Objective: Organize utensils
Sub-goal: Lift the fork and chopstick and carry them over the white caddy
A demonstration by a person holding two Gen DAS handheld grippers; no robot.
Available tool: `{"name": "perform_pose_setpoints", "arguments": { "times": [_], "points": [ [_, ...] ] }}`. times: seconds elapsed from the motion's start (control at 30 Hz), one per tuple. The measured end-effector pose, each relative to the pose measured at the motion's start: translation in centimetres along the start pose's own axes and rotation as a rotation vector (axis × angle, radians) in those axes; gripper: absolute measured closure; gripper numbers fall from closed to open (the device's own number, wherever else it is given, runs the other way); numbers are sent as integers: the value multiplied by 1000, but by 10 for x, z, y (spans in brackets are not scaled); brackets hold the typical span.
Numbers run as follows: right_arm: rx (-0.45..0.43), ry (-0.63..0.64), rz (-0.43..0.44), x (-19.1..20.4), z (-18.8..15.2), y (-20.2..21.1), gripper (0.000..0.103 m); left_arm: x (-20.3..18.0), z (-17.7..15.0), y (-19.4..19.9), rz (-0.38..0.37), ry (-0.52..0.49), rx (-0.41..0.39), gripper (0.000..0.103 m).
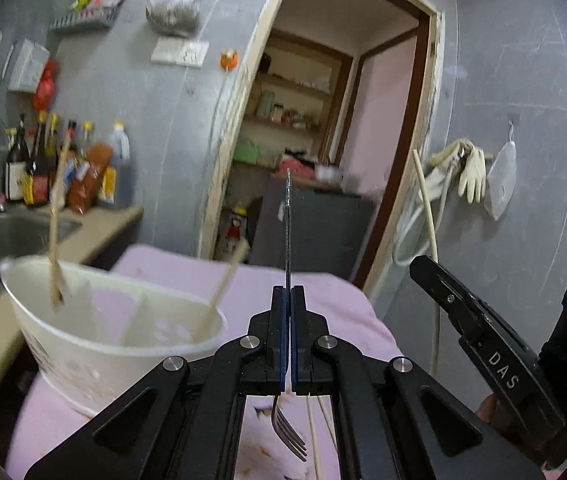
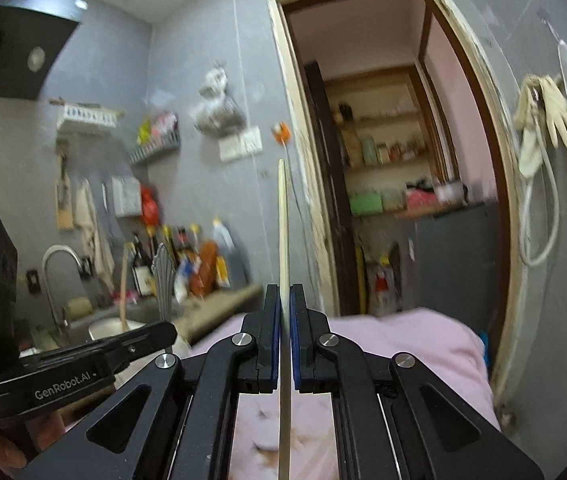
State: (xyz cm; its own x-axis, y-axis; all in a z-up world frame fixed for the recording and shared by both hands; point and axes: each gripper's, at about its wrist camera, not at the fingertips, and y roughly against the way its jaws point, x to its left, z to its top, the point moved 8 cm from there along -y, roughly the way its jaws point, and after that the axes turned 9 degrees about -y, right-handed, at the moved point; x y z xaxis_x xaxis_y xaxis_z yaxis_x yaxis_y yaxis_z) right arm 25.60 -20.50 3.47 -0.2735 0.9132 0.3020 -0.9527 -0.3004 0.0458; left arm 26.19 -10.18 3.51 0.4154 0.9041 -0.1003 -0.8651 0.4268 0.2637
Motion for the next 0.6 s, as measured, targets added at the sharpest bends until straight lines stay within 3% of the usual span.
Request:
{"name": "perform_pose_setpoints", "arguments": {
  "times": [0.27,0.6],
  "points": [
    [-126,-31,104,48,28,-17,100,54,43,30,84,3,-78,103],
    [-147,-158,221,89,31,-67,100,147,70,66,241,84,-171,103]
  ]
}}
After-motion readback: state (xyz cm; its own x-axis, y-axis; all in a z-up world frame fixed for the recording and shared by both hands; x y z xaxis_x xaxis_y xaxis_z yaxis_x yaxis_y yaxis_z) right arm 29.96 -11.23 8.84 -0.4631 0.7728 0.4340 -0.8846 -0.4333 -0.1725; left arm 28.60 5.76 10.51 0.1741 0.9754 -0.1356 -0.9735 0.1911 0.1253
